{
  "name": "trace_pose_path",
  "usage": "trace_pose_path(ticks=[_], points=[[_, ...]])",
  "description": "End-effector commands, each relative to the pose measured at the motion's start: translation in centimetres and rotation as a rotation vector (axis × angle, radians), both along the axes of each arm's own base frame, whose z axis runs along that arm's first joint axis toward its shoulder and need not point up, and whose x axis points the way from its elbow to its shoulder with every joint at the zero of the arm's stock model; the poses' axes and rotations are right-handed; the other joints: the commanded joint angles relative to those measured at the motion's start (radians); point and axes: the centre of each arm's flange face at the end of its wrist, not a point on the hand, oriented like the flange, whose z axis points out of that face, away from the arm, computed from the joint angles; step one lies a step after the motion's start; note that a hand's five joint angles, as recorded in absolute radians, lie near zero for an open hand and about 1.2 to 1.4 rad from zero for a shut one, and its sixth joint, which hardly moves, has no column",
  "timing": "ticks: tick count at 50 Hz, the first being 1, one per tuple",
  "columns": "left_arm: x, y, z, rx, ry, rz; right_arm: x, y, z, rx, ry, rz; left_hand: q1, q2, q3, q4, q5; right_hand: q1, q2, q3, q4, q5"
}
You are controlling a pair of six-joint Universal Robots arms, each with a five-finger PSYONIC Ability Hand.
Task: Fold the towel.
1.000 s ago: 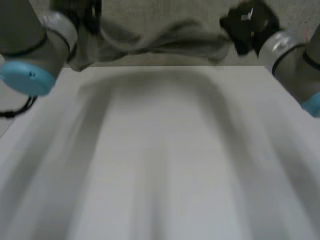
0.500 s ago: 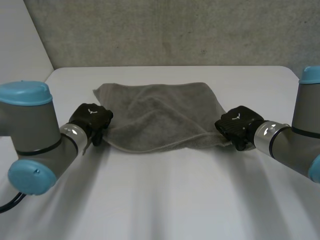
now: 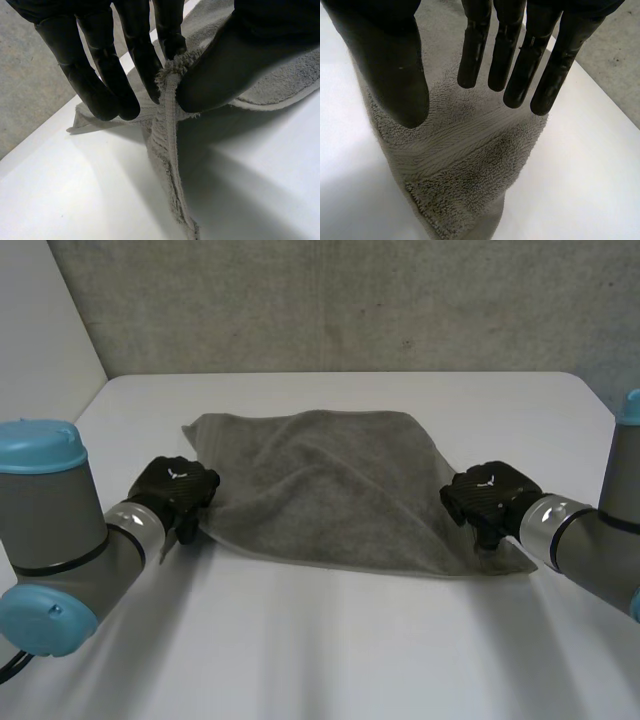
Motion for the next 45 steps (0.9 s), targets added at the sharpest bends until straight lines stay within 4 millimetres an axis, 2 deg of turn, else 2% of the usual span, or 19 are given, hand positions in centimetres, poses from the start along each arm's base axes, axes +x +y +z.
trace_pose_path(ticks=[1,4,10,15,20,27,30,31,32,34,35,37,43,45], points=[[0.0,-0.1,0.0,-0.002,0.002,0.0,-0.5,1.6,-1.2,-0.006,-0.001,0.01,-0.025,-0.111,-0.151,-0.128,-0.266,-0.212,-0.217,-0.21,-0.21,-0.194],[-0.1,-0.3,0.3,-0.01,0.007,0.001,-0.7,2.2,-1.5,-0.032,-0.01,0.02,-0.025,-0.111,-0.151,-0.128,-0.266,-0.265,-0.27,-0.264,-0.264,-0.248],[0.2,-0.9,0.6,-0.022,0.013,0.015,-2.0,2.0,-2.3,-0.089,-0.007,0.002,-0.025,-0.111,-0.151,-0.128,-0.266,-0.268,-0.273,-0.267,-0.267,-0.251],[0.2,-1.0,0.6,-0.022,0.014,0.017,-3.4,2.3,-4.2,-0.082,0.029,0.007,-0.025,-0.111,-0.151,-0.128,-0.266,-0.263,-0.267,-0.261,-0.261,-0.245],[0.3,-1.0,0.5,-0.02,0.014,0.019,-4.4,1.9,-4.9,-0.086,0.029,-0.01,-0.025,-0.111,-0.151,-0.128,-0.266,-0.254,-0.258,-0.252,-0.252,-0.236],[0.3,-1.1,0.4,-0.016,0.012,0.02,-4.7,1.4,-6.0,-0.062,0.033,-0.021,-0.025,-0.111,-0.151,-0.128,-0.266,-0.224,-0.229,-0.223,-0.223,-0.207],[0.3,-1.1,0.3,-0.014,0.012,0.02,-4.7,1.1,-6.1,-0.066,0.034,-0.024,-0.025,-0.111,-0.151,-0.128,-0.266,-0.104,-0.109,-0.102,-0.102,-0.086],[0.3,-1.1,0.3,-0.013,0.011,0.02,-4.8,0.9,-6.0,-0.073,0.032,-0.028,-0.025,-0.111,-0.151,-0.128,-0.266,0.056,0.051,0.057,0.057,0.074],[0.3,-1.1,0.3,-0.013,0.011,0.02,-4.8,0.9,-6.0,-0.073,0.032,-0.028,-0.025,-0.111,-0.151,-0.128,-0.266,0.057,0.053,0.059,0.059,0.075],[0.3,-1.0,0.2,-0.01,0.01,0.02,-4.9,0.3,-5.7,-0.099,0.031,-0.038,-0.025,-0.111,-0.151,-0.128,-0.266,0.437,0.433,0.439,0.439,0.455],[0.3,-1.0,0.2,-0.01,0.01,0.02,-4.9,0.3,-5.7,-0.099,0.031,-0.038,-0.025,-0.111,-0.151,-0.128,-0.266,0.439,0.435,0.441,0.441,0.457],[0.4,-0.9,0.1,-0.007,0.01,0.019,-5.0,0.1,-5.6,-0.108,0.031,-0.04,-0.025,-0.111,-0.151,-0.128,-0.266,0.615,0.61,0.616,0.616,0.633],[0.3,-0.9,0.1,-0.006,0.009,0.017,-4.9,-0.2,-6.3,-0.086,0.032,-0.04,-0.025,-0.111,-0.151,-0.128,-0.266,0.574,0.57,0.576,0.576,0.592],[0.3,-0.9,0.1,-0.006,0.009,0.017,-4.8,-0.2,-7.0,-0.064,0.036,-0.04,-0.025,-0.111,-0.151,-0.128,-0.266,0.428,0.424,0.43,0.43,0.446]])
